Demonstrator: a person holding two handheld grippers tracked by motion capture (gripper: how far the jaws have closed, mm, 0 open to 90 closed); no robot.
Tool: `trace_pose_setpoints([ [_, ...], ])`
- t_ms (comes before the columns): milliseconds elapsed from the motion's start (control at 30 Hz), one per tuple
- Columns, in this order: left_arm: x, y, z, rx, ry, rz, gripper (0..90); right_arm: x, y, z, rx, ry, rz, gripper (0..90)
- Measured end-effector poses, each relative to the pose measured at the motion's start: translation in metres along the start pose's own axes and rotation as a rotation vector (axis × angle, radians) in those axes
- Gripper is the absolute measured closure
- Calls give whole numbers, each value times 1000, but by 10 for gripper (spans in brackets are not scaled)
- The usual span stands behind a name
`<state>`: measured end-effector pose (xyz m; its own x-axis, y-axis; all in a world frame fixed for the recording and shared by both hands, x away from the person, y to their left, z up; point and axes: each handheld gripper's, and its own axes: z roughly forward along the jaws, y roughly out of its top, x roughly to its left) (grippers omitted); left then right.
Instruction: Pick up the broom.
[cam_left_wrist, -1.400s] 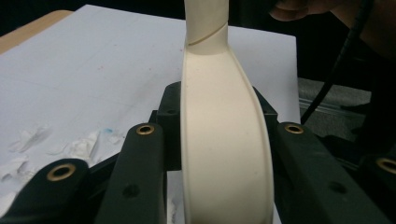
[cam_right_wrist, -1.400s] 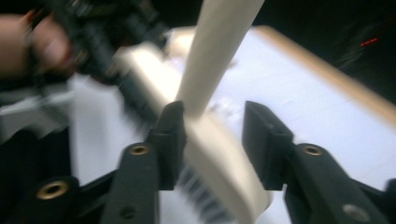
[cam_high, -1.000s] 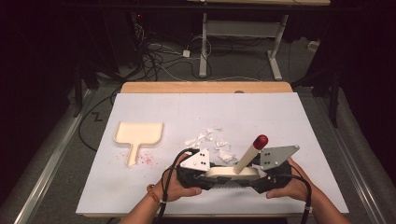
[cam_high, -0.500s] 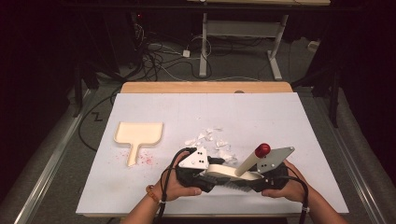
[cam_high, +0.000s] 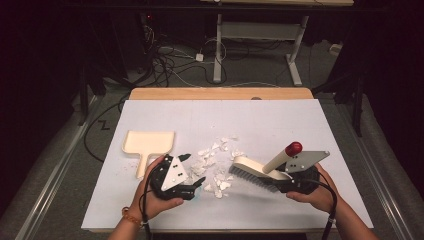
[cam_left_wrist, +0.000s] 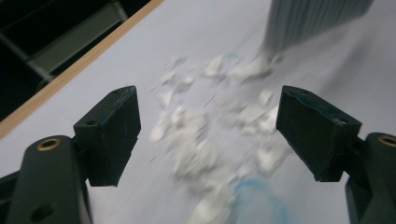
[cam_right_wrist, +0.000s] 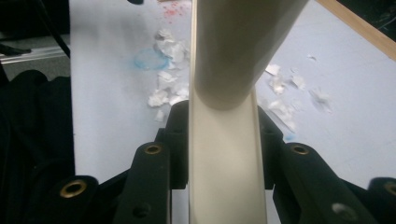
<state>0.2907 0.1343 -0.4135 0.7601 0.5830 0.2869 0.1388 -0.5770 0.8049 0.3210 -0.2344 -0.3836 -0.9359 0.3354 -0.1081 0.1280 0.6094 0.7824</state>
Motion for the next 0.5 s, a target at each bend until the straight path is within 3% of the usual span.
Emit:
trace_pose_setpoints([
  [67,2,-8,-5,2,25,-16,209,-2,-1,-1,2,-25,0,677],
  [100,3,-20,-11,15,63,-25,209,-4,-2,-2,5,-36,2,677],
  [167,4,-32,-16,33,93,-38,209,-8,-3,-4,1,-46,10,676],
  [267,4,-48,-22,33,110,-89,211,-14,-5,-8,-8,-70,23,677],
  [500,0,-67,-33,54,114,-125,211,-22,-7,-16,-28,-129,54,677],
])
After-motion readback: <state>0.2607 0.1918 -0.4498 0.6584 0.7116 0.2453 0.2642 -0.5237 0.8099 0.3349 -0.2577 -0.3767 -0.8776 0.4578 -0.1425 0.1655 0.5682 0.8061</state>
